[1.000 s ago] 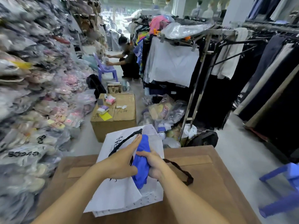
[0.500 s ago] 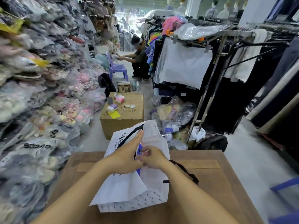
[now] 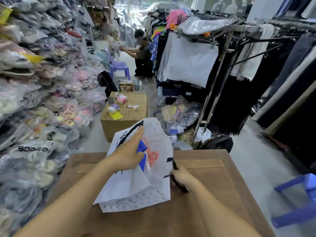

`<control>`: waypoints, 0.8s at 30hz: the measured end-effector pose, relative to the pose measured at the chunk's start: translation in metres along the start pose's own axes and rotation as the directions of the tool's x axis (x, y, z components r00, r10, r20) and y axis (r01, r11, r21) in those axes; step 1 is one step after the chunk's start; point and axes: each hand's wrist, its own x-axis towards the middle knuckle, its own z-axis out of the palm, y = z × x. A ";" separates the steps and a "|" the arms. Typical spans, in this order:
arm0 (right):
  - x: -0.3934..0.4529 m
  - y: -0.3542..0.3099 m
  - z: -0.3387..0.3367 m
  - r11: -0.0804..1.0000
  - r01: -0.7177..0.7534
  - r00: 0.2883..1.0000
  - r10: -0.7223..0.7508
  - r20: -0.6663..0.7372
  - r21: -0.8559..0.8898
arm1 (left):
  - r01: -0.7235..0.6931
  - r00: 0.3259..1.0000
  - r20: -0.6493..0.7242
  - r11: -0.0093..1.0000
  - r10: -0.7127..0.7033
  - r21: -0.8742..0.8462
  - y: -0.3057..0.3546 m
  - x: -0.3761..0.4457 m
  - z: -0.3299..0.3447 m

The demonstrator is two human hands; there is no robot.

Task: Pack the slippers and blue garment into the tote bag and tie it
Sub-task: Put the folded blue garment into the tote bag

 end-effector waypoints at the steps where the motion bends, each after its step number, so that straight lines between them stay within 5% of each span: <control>1: -0.001 -0.014 -0.001 0.999 0.045 0.998 -0.044 -0.039 0.023 | -0.012 0.999 -0.042 0.999 0.011 -0.030 -0.004 -0.002 -0.004; 9: -0.043 -0.153 -0.005 0.878 0.469 0.868 -0.478 -0.134 -0.097 | 0.096 0.974 -0.185 0.975 -0.134 -0.200 -0.014 -0.013 -0.067; 14: -0.067 -0.189 -0.018 0.856 0.517 0.844 -0.504 -0.181 0.027 | 0.083 0.971 -0.180 0.931 -0.155 -0.354 -0.017 -0.020 -0.090; 20: -0.053 -0.160 -0.013 0.846 0.455 0.855 -0.502 -0.129 -0.279 | 0.137 0.986 -0.035 0.922 -0.160 -0.363 -0.028 -0.010 -0.059; 24: -0.046 -0.143 -0.014 0.858 0.435 0.879 -0.470 -0.075 -0.274 | 0.113 0.993 0.016 0.951 -0.114 -0.288 -0.024 -0.008 -0.050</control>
